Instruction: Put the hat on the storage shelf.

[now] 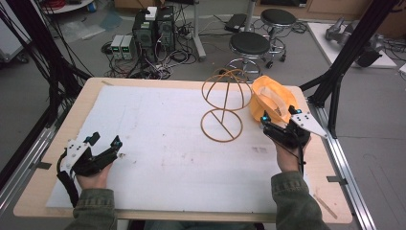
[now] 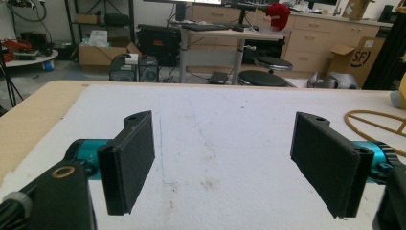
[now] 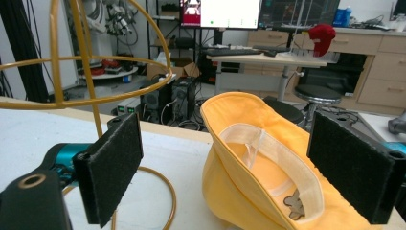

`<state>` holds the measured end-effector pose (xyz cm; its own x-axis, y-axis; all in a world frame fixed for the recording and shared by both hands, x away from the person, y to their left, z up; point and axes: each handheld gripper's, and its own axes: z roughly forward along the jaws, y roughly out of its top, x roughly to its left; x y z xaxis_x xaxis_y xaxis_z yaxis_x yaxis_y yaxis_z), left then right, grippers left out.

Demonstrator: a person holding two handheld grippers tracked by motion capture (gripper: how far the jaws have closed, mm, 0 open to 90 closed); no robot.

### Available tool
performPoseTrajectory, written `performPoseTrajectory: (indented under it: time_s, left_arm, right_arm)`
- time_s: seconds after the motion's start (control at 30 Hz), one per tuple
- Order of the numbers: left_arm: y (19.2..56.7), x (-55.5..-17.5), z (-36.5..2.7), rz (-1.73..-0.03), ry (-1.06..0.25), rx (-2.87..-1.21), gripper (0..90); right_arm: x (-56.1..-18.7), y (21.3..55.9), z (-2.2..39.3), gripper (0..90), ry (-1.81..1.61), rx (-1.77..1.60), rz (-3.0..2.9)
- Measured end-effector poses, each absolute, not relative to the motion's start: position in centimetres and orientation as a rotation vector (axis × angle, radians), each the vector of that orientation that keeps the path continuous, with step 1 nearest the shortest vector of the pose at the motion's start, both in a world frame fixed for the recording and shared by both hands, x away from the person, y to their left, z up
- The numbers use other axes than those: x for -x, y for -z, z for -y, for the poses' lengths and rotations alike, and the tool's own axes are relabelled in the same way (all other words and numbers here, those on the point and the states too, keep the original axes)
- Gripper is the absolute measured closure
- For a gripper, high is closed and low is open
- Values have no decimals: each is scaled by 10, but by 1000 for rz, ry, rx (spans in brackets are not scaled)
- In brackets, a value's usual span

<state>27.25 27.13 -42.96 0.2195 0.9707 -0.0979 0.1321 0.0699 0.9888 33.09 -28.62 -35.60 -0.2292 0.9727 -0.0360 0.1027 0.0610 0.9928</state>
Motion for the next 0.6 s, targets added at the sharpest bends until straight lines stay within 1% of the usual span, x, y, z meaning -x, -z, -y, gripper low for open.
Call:
performPoseTrajectory:
  time_s: [0.33,0.6]
  left_arm:
    - [430,-275,-270,-1164,-911,-1337,235]
    - [430,-277,-269,-1157,-906,-1336,235]
  right_arm:
    - [-360,349,281,110,-1239,-1170,-1535]
    - [-379,355,280,110,-1216,-1194,-1571]
